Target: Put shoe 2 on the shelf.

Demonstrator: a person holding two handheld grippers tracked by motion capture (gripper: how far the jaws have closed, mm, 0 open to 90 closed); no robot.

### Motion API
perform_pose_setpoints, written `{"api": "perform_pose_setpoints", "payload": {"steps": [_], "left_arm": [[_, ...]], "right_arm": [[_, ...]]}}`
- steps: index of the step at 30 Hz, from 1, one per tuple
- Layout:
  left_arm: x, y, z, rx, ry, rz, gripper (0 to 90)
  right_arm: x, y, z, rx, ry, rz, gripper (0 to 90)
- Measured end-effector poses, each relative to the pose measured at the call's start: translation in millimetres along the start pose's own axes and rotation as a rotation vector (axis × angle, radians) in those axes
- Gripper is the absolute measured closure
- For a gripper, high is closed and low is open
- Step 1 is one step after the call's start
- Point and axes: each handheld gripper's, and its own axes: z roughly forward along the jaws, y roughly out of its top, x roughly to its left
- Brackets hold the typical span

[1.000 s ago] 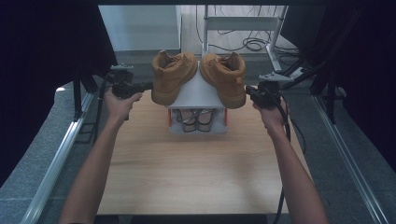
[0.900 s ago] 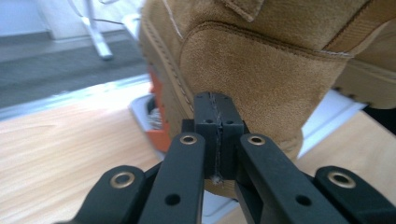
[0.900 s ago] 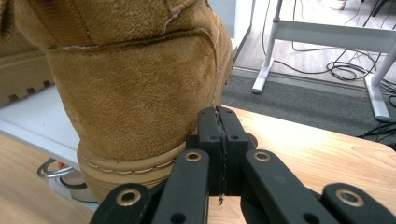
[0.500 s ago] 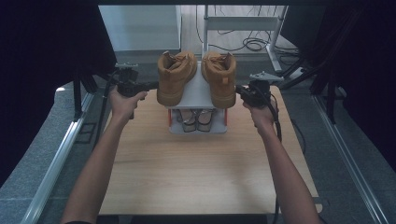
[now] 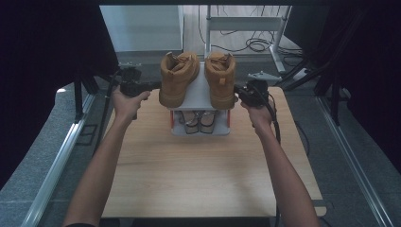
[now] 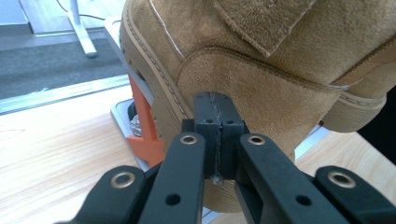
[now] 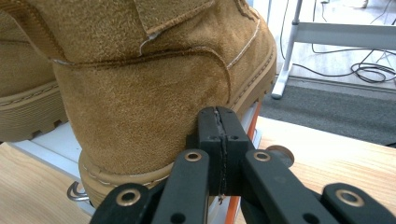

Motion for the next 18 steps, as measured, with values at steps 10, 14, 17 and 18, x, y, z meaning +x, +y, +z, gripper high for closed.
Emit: {"api": "perform_pose_setpoints", "payload": {"steps": [10, 14, 17, 18], "left_arm": [[-25.2, 7.1, 23.3, 0.026, -0.08, 0.049, 89.8], [-30.5, 7.0, 27.8, 0.025, -0.088, 0.05, 89.8], [-28.7, 6.6, 27.5, 0.026, -0.103, 0.035, 89.8], [-28.3, 6.3, 27.7, 0.024, -0.107, 0.03, 89.8]], "right_arm": [[4.0, 2.3, 5.3, 0.006, 0.003, 0.033, 90.0], [11.0, 3.9, 10.7, 0.018, 0.003, 0.018, 89.9], [9.9, 3.4, 12.4, 0.012, 0.006, 0.039, 90.0], [9.7, 3.3, 12.5, 0.012, 0.008, 0.043, 90.0]]}}
